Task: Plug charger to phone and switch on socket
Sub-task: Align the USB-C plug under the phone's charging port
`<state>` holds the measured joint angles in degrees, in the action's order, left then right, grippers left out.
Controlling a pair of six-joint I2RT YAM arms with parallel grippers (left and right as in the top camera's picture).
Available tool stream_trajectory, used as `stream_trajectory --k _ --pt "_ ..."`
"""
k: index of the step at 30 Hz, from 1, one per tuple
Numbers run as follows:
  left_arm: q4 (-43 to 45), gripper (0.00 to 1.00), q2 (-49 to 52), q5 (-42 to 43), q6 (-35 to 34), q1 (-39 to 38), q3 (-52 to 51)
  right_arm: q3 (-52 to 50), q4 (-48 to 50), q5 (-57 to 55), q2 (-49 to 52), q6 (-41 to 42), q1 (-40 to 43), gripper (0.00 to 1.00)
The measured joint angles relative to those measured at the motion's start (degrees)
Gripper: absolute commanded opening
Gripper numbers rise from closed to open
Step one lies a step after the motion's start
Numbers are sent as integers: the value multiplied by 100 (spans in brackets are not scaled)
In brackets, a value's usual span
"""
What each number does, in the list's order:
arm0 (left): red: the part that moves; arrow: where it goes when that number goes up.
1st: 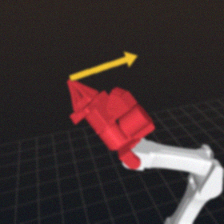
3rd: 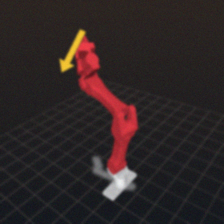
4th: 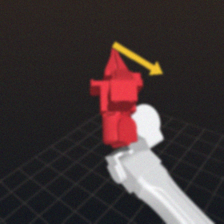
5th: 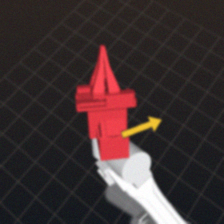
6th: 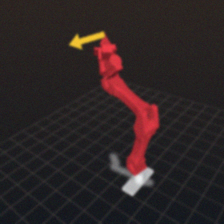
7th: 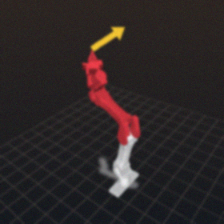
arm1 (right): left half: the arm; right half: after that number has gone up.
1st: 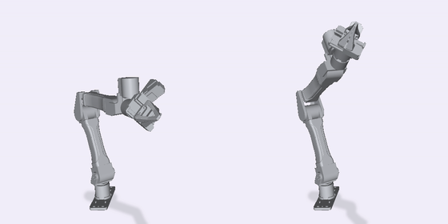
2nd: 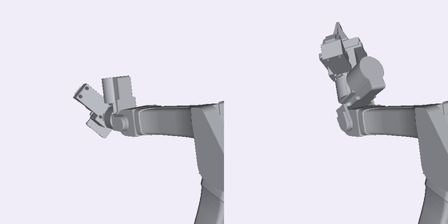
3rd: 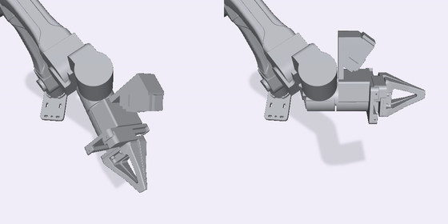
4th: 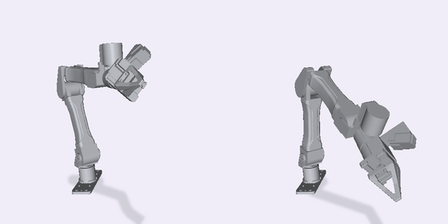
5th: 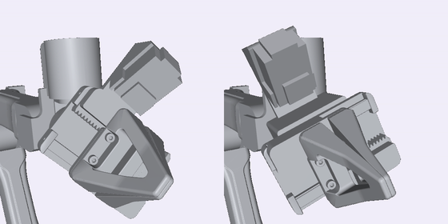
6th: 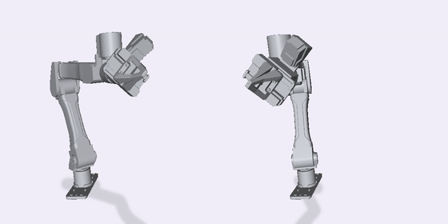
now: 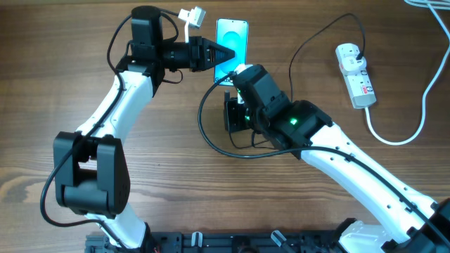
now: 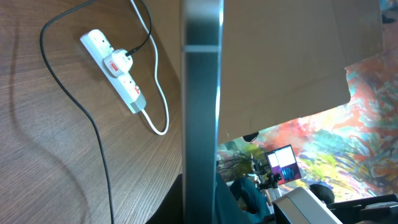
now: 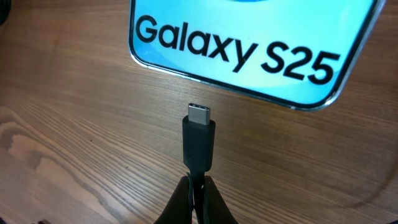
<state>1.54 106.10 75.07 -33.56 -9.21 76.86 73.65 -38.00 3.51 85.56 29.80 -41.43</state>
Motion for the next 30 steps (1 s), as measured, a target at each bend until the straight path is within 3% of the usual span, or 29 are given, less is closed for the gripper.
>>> stream_trajectory --k 30 --pt "-2 4 0 0 26 0 0 0 70 -254 125 -201 0 4"
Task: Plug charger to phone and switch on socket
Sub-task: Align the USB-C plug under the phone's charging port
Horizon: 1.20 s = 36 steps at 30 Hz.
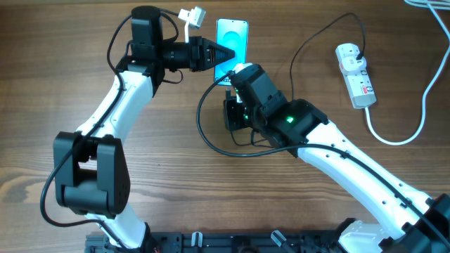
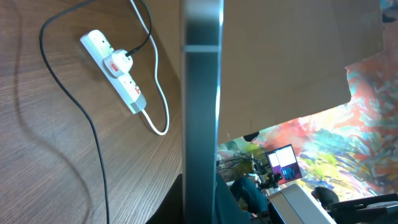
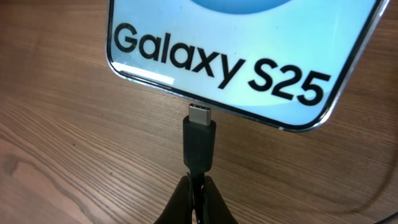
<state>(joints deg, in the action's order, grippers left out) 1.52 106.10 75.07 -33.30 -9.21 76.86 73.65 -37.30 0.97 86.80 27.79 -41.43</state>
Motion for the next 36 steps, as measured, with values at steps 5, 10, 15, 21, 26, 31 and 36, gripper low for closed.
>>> stream_trajectory --k 5,10,15,21,26,31,36 --pt "2 4 0 0 2 0 0 0 17 2 0 -4 59 4" --pt "0 4 0 2 125 0 0 0 20 76 0 -68 254 4" --pt "2 4 0 2 129 0 0 0 48 551 0 -247 264 4" --pt "2 4 0 0 129 0 0 0 35 929 0 -328 264 4" --pt "2 4 0 0 129 0 0 0 11 907 0 -326 264 4" --pt "2 4 0 0 129 0 0 0 -26 743 0 -326 264 4" --pt "2 4 0 0 131 0 0 0 4 623 0 -326 264 4"
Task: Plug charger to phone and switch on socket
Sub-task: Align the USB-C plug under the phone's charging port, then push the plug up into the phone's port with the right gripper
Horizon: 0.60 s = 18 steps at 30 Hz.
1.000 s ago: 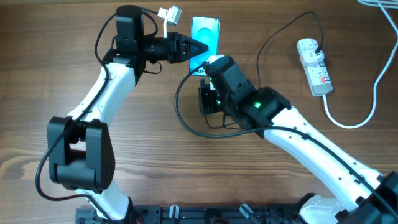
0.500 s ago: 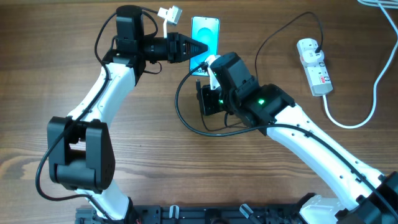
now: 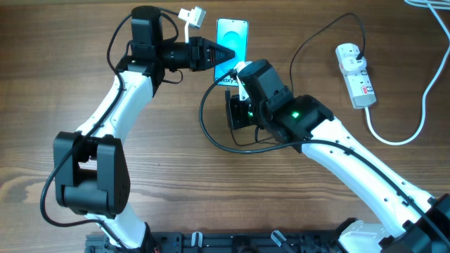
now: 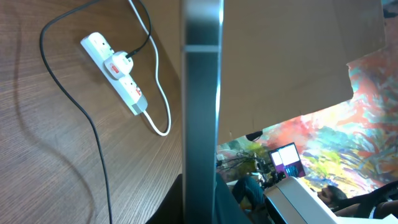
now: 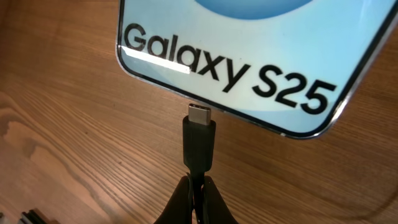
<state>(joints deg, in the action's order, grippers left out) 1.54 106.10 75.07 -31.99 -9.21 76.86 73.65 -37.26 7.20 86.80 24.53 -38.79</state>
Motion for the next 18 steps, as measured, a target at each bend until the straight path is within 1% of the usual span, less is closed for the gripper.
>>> stream_trajectory --k 18 --pt "0 4 0 -2 131 0 0 0 26 -127 0 -2 0 5"
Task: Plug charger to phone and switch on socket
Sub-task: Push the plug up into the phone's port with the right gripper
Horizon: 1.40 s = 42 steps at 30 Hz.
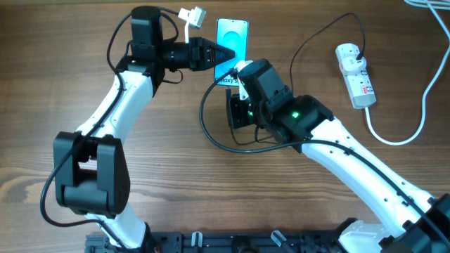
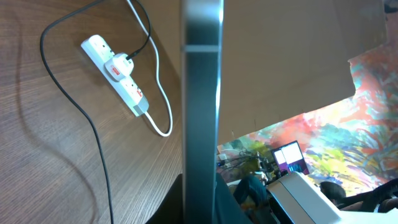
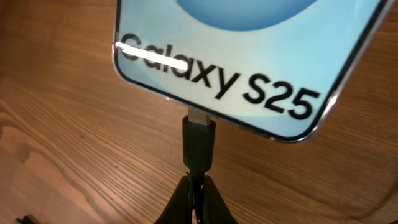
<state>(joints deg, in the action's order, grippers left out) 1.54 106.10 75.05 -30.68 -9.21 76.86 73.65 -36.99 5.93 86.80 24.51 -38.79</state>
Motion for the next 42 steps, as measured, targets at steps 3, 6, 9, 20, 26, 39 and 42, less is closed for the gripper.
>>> stream_trajectory --k 3,6,9,20,26,39,42 --pt "0 4 0 0 -4 0 0 0 0 -24 0 0 0 4" --pt "0 4 0 0 -7 0 0 0 0 -42 0 0 0 4" --pt "0 4 0 0 -4 0 0 0 2 -44 0 7 0 4" --pt "20 4 0 -24 -7 28 0 -2 129 -39 0 313 -7 4" --pt "-164 4 0 -103 -9 48 2 -13 214 11 33 376 -17 4" --pt "-197 4 0 -155 -7 70 2 -24 361 -4 33 376 -44 4" --pt "-197 4 0 -173 -7 76 4 -37 393 -22 33 374 -44 4"
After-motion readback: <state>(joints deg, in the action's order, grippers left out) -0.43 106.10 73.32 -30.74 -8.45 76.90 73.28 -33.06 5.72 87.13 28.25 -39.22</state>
